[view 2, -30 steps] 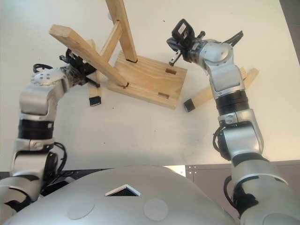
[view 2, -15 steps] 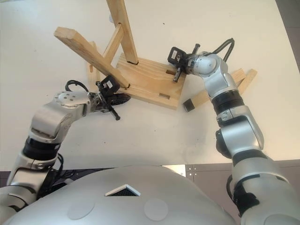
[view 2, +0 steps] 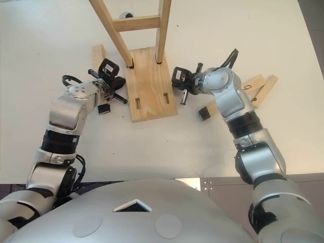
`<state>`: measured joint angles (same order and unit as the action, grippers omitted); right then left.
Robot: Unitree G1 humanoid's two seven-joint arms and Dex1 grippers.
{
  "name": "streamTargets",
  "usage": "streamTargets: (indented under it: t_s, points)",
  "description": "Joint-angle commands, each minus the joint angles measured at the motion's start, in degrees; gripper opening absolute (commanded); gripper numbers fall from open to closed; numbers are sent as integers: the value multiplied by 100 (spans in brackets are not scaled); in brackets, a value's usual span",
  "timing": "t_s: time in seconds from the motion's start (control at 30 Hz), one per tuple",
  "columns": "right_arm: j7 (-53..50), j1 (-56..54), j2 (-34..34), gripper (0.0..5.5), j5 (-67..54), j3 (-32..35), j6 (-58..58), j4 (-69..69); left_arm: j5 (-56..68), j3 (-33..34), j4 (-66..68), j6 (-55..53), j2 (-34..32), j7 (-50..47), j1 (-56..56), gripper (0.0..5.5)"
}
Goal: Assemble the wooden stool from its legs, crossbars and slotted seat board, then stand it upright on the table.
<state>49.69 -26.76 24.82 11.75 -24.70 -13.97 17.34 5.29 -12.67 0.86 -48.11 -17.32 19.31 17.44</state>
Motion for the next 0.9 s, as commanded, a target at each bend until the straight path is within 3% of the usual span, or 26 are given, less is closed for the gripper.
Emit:
streamTargets:
  t_s: [0.03,0.17,0.33,0.4,0.5,0.57,0.63,0.8,0.9]
  points:
    - [-370,-99,-258,1,111,25,-56,468,58,-46,661,452,628,-10,547,0]
    - [-619,-244,-329,1,221,89,-7,770,-13,-13,1056,624,898,-62,791,0]
    - [-880,-275,-338,1,209,264,-46,891,-127,-65,740,513,691,33,483,0]
    - [-1193,-274,-307,1,71,625,-125,711,-166,157,613,579,615,-131,486,0]
    - [-2261,-105,-522,1,-649,2002,-353,137,-304,550,396,908,513,-506,561,0]
    - [-3143,502,-854,30,-1057,2986,-719,-858,-290,737,173,1072,594,-686,520,0]
    - [-3775,1198,-1078,64,-1153,3524,-1049,-1744,-323,792,-60,1154,715,-881,352,0]
    - [-4483,2937,-1129,163,-864,4141,-1568,-3193,-405,851,-335,1281,915,-1251,-90,0]
    - [-4515,3228,-910,223,-782,4233,-1656,-3458,-439,881,-390,1313,956,-1358,-196,0]
